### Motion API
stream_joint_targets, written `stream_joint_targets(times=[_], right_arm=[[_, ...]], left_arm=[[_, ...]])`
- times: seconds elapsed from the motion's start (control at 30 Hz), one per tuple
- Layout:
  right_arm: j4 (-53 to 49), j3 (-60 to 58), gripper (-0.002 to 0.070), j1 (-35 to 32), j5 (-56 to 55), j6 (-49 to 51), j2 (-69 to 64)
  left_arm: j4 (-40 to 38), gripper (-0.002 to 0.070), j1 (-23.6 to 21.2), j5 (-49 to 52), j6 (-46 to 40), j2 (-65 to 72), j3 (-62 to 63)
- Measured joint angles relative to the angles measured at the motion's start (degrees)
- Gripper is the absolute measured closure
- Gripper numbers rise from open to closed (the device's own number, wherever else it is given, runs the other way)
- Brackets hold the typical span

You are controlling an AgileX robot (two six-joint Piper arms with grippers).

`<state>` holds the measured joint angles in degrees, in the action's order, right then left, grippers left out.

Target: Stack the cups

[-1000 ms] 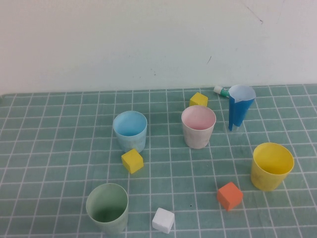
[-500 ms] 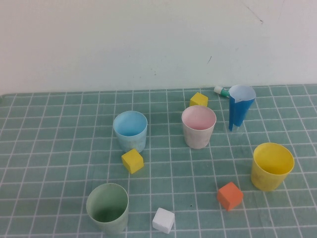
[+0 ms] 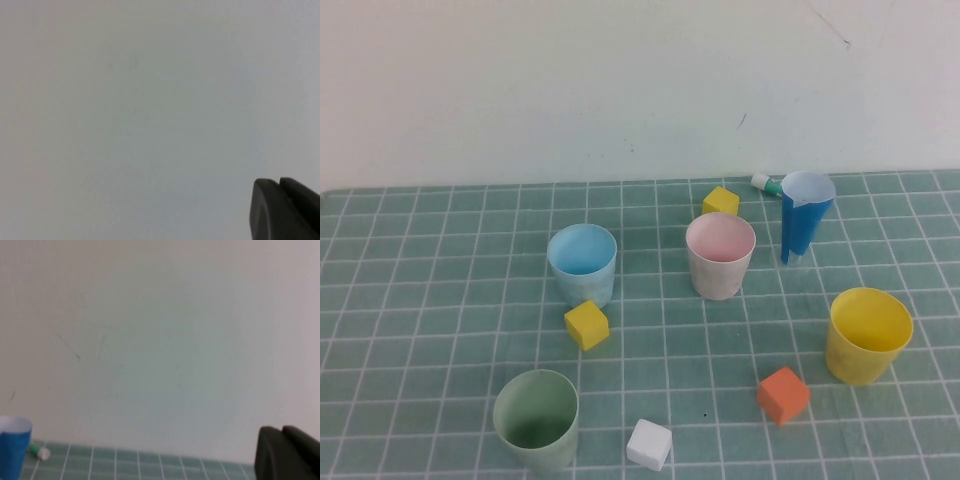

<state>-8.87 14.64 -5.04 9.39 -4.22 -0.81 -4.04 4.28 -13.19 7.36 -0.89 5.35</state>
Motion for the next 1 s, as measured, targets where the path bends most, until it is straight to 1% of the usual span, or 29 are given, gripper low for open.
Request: stream_joint_targets(times=[0.07,0.2,0.27,0.37,0.53,0.63,0.73,0.8,0.9,1.0], right_arm=[[0.0,4.3,0.0679,0.0,5.5,-0.5,-3.0],[3.4,9.5,0.0679,0.0,15.3,-5.2,-12.3],[7.6,10.5,0.0679,0.0,18.2,-10.6,-17.4],[15.5,10.6,0.0679,0.0,19.9,-19.8,-23.8],[29.0,10.6,0.0679,0.0,20.5,-35.1,-30.2],[34.2,10.6,0.0679,0.0,21.9,-41.9,-32.5],[36.4,10.6,0.0679,0.0,22.6,-45.6,-33.7],[36.7,10.6,0.0679,0.0,22.7,-46.7,-33.8],[37.0,10.5,0.0679,0.0,22.7,-47.2,-33.8],[37.4,9.8,0.0679,0.0,22.7,-47.4,-33.8]], left_arm=[[0.0,0.0677,0.0,11.2,-0.5,0.8,6.4],[1.5,0.0677,0.0,26.1,-0.8,7.1,17.9],[2.1,0.0677,0.0,32.7,-0.8,11.7,21.9],[2.2,0.0677,0.0,40.1,-0.8,19.7,25.9],[-1.7,0.0677,0.0,52.4,-5.3,35.3,31.3],[-4.9,0.0677,0.0,57.2,-9.7,44.4,35.2],[-8.8,0.0677,0.0,58.7,-14.9,52.0,38.2],[-12.4,0.0677,0.0,58.7,-19.7,56.8,39.5],[-17.1,0.0677,0.4,58.7,-24.5,63.2,40.0],[-17.2,0.0676,2.5,58.4,-26.3,68.2,40.0]])
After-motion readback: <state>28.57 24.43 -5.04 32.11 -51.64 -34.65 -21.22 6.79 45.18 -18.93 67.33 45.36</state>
